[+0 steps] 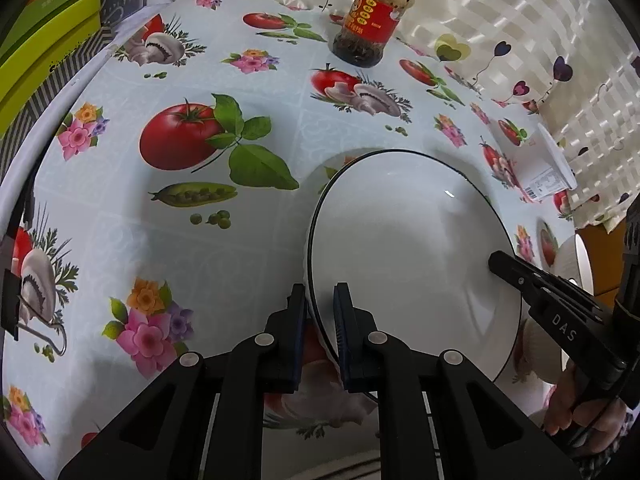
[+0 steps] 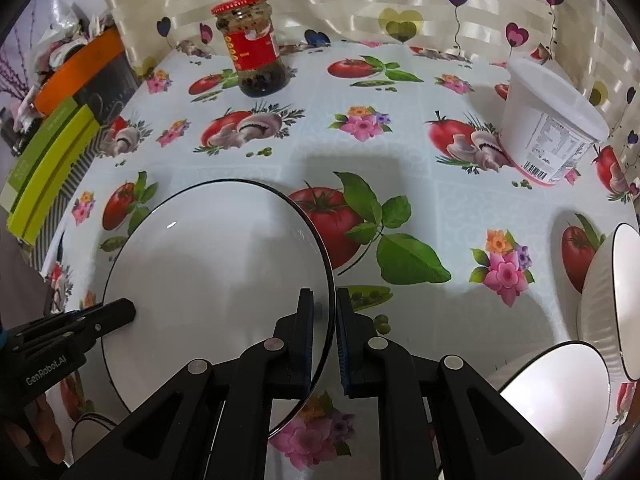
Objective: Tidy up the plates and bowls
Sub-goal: 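Lift the white plate with both tools off the table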
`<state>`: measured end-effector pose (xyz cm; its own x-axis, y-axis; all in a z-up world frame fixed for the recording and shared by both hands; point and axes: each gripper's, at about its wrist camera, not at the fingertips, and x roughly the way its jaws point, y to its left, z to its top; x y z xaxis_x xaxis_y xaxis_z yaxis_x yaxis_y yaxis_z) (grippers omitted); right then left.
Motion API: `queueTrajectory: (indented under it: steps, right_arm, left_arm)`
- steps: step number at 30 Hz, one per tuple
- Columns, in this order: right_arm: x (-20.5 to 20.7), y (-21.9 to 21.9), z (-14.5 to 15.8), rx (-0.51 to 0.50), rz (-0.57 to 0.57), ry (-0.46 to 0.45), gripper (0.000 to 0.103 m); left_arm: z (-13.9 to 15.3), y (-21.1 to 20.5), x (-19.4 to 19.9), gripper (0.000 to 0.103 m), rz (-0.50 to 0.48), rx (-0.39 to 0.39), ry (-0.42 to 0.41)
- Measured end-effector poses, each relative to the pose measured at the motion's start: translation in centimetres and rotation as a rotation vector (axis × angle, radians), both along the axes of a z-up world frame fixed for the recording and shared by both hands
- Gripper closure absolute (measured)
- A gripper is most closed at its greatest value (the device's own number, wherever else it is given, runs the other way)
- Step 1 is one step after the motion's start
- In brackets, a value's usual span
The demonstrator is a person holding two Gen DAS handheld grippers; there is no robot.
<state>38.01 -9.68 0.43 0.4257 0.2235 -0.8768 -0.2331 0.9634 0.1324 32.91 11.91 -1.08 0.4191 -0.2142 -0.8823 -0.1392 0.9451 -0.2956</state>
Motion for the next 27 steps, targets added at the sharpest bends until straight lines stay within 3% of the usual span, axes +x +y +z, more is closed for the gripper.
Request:
queueTrajectory:
  steps: [14, 27]
  right_arm:
    - [-3.3, -0.4, 3.9, 0.038, 0.007, -0.063, 0.092]
    - [-9.5, -0.1, 6.4, 0.067, 0.037, -0.092, 0.092]
  left_arm:
    - [3.7, 0.3, -2.8, 0.09, 0.004, -0.007, -0.064]
    - [5.9, 0.7, -8.1, 0.09, 0.024, 0.01, -0.103]
